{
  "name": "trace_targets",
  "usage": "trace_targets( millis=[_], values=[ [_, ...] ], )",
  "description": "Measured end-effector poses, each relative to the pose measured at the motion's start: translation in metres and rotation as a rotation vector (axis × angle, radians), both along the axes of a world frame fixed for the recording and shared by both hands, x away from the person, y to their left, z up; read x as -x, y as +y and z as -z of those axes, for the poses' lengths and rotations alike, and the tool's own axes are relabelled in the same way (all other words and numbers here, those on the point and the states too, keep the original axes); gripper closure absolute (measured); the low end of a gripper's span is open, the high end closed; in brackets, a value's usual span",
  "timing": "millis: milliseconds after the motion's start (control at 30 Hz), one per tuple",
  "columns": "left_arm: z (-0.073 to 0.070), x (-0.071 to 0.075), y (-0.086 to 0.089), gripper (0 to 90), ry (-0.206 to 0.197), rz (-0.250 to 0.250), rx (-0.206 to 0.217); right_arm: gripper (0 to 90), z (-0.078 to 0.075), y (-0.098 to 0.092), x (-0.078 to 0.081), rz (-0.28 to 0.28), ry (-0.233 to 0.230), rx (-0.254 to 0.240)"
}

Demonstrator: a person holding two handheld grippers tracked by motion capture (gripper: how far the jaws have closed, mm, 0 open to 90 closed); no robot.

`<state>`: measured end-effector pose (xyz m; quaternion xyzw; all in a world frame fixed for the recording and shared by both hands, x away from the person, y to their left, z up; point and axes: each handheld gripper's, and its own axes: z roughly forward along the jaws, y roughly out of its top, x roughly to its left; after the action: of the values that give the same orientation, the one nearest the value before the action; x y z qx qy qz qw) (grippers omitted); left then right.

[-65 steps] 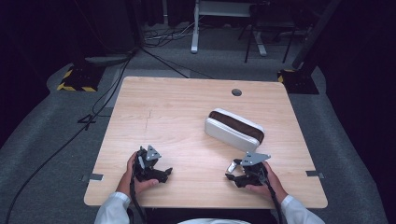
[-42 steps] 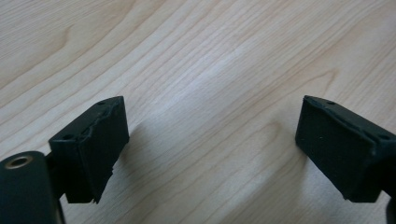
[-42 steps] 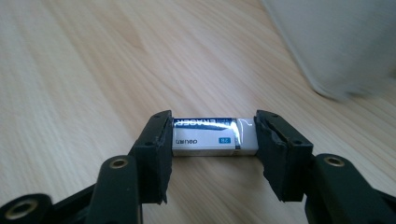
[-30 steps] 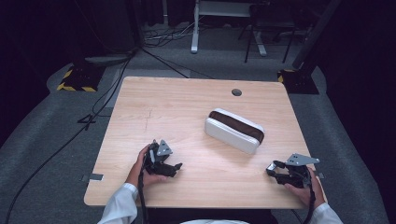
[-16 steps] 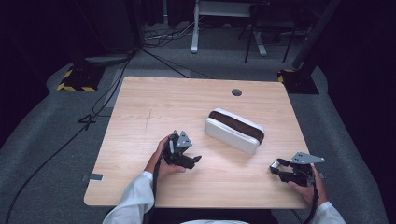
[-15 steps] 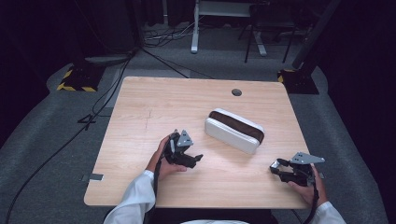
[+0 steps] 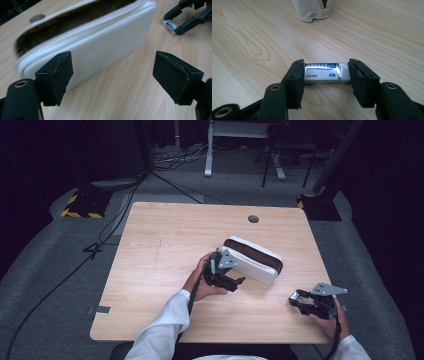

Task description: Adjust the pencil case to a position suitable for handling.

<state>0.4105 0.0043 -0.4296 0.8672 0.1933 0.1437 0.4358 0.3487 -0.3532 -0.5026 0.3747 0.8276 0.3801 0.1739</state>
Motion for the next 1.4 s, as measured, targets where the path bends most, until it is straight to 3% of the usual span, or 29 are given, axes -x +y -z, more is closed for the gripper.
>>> trace_targets(
  millis=[333, 567, 767, 967, 1067, 1233, 1400],
  values=[
    [-0.007, -0.009, -0.041, 16.8, -0.029, 0.053, 0.009, 48.3, 0.000, 0.000, 0.000, -0.004, -0.001, 0.000],
    [-0.009, -0.017, -0.059, 16.8, -0.014, 0.076, 0.029, 48.4, 0.000, 0.000, 0.000, -0.005, -0.001, 0.000],
    [-0.002, -0.020, -0.077, 18.2, 0.006, 0.110, -0.004, 48.3, 0.000, 0.000, 0.000, -0.007, -0.001, -0.001],
    [0.004, -0.026, -0.088, 34.2, 0.014, 0.146, -0.034, 48.3, 0.000, -0.001, 0.000, -0.008, 0.000, -0.002],
    [0.004, -0.029, -0.086, 48.0, 0.035, 0.200, -0.031, 48.3, 0.000, -0.001, -0.001, -0.012, 0.001, -0.002],
    [0.002, -0.028, -0.081, 64.7, 0.034, 0.258, -0.038, 48.3, 0.000, -0.001, -0.002, -0.014, 0.000, -0.002],
    [-0.001, -0.025, -0.071, 73.2, 0.030, 0.294, -0.055, 48.3, 0.000, -0.001, -0.002, -0.015, 0.000, -0.001]
  ],
)
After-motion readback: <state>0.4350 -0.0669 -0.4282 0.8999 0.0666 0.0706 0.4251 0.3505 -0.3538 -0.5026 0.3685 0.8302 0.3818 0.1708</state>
